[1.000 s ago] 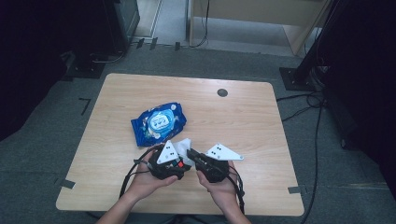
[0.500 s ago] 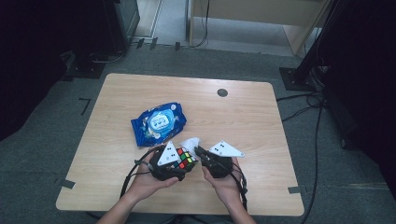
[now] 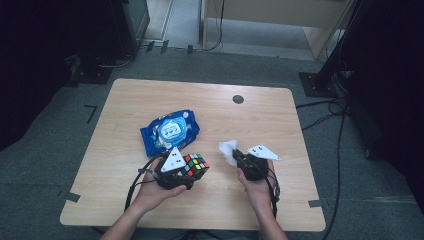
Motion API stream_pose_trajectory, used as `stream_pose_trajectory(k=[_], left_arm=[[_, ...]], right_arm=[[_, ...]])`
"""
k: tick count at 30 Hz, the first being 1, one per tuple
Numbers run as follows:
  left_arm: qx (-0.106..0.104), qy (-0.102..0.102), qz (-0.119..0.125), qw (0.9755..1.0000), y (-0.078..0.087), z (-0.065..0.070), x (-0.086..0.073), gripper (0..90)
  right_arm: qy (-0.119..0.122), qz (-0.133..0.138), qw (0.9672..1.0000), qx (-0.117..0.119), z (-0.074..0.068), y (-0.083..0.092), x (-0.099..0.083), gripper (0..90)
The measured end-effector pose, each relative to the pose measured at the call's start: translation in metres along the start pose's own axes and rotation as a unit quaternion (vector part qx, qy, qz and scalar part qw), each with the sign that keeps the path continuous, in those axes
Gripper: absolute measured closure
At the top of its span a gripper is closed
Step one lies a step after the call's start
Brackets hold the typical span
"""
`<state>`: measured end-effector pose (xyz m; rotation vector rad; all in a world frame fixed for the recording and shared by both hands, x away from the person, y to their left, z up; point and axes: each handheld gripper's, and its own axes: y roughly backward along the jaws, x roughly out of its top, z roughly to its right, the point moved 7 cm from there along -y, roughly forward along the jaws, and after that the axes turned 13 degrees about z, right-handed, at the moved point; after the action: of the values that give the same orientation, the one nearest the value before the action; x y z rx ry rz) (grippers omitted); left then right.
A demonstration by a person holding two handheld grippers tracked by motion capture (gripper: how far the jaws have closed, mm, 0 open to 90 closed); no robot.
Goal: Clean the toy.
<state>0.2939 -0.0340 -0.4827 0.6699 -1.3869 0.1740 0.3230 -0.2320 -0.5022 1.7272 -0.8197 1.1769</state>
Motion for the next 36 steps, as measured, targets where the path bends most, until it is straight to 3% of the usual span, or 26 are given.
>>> stream_pose_trajectory(k=[9, 12, 13, 16, 20, 21, 23, 24, 25, 28, 33, 35, 36], left_arm=[[0.005, 0.005, -0.002, 1.0000, 0.000, -0.004, -0.002, 33.6], [0.005, 0.006, 0.000, 1.0000, 0.001, -0.005, -0.001, 33.6], [0.007, 0.007, 0.000, 1.0000, 0.001, -0.006, -0.001, 33.6], [0.010, 0.008, 0.001, 0.9999, 0.002, -0.007, -0.001, 33.6], [0.027, 0.025, 0.008, 0.9993, 0.005, -0.015, 0.002, 33.5], [0.027, 0.025, 0.008, 0.9993, 0.005, -0.015, 0.002, 33.5], [0.036, 0.044, 0.014, 0.9983, 0.008, -0.021, 0.004, 33.5], [0.044, 0.055, 0.020, 0.9973, 0.011, -0.027, 0.006, 33.6], [0.044, 0.055, 0.020, 0.9973, 0.011, -0.027, 0.006, 33.6], [0.055, 0.081, 0.034, 0.9946, 0.019, -0.038, 0.010, 33.6], [0.057, 0.097, 0.041, 0.9928, 0.022, -0.042, 0.012, 33.6], [0.055, 0.098, 0.042, 0.9928, 0.022, -0.041, 0.012, 33.6], [0.055, 0.099, 0.041, 0.9927, 0.021, -0.040, 0.012, 33.6]], right_arm=[[-0.004, -0.022, 0.9994, -0.028, 0.020, -0.009, -0.018, 85.7], [-0.010, -0.018, 0.9993, -0.030, 0.023, -0.009, -0.017, 79.1], [-0.015, -0.011, 0.9993, -0.032, 0.024, -0.007, -0.014, 72.3], [-0.023, -0.009, 0.9993, -0.027, 0.023, -0.006, -0.012, 69.8], [-0.037, -0.001, 0.9991, 0.019, 0.001, -0.004, -0.008, 62.4], [-0.037, -0.001, 0.9991, 0.019, 0.001, -0.004, -0.008, 62.4], [-0.038, -0.002, 0.9978, 0.055, -0.017, -0.006, -0.010, 59.8], [-0.054, -0.003, 0.9947, 0.088, -0.032, -0.006, -0.013, 57.5], [-0.057, -0.005, 0.9929, 0.105, -0.040, -0.007, -0.015, 56.7], [-0.049, -0.011, 0.9885, 0.143, -0.068, -0.009, -0.020, 53.0], [-0.029, 0.006, 0.9826, 0.183, -0.110, -0.005, -0.017, 44.0], [-0.031, 0.012, 0.9816, 0.188, -0.114, -0.004, -0.016, 43.0], [-0.038, 0.018, 0.9793, 0.198, -0.124, -0.002, -0.013, 41.1]])
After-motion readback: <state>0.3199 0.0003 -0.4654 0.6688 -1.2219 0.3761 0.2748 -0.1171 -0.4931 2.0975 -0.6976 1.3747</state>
